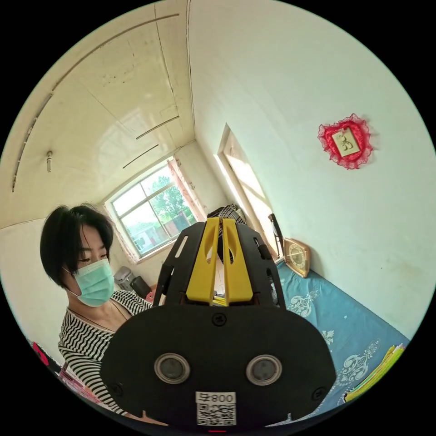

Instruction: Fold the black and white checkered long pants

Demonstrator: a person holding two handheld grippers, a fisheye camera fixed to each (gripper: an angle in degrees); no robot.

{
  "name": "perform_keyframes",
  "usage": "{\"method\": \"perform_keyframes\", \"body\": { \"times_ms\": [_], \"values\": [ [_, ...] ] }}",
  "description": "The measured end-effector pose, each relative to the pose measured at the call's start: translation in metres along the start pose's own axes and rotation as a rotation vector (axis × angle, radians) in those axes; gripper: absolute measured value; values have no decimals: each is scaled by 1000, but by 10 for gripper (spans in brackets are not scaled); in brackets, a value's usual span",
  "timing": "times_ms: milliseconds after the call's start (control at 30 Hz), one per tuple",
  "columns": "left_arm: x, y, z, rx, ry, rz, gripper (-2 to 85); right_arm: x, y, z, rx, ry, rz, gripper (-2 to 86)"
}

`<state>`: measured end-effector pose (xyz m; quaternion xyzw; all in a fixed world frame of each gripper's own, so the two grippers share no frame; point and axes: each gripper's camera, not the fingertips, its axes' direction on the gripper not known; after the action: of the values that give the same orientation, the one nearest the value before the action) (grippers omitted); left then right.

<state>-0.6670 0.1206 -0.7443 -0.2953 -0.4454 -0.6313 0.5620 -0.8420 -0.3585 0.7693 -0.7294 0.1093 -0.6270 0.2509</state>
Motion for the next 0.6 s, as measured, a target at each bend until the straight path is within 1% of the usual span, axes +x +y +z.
{"method": "perform_keyframes", "body": {
  "times_ms": [133,200,300,400,533,600],
  "values": [
    [-8,0,-53,19,-71,25,6,-15,-21,17,-26,-59,-17,8],
    [-9,2,-65,26,-68,34,5,-24,-31,20,-37,-62,-32,8],
    [-8,7,-81,78,-80,36,5,-39,-47,20,-50,-29,-54,8],
    [-9,4,-103,140,-133,40,6,-48,-59,13,-51,28,-60,8],
    [-23,-7,-147,239,-199,23,11,-49,-68,-5,-31,88,-24,7],
    [-30,-11,-161,252,-229,21,16,-47,-68,-13,-2,71,5,7]
  ]
}}
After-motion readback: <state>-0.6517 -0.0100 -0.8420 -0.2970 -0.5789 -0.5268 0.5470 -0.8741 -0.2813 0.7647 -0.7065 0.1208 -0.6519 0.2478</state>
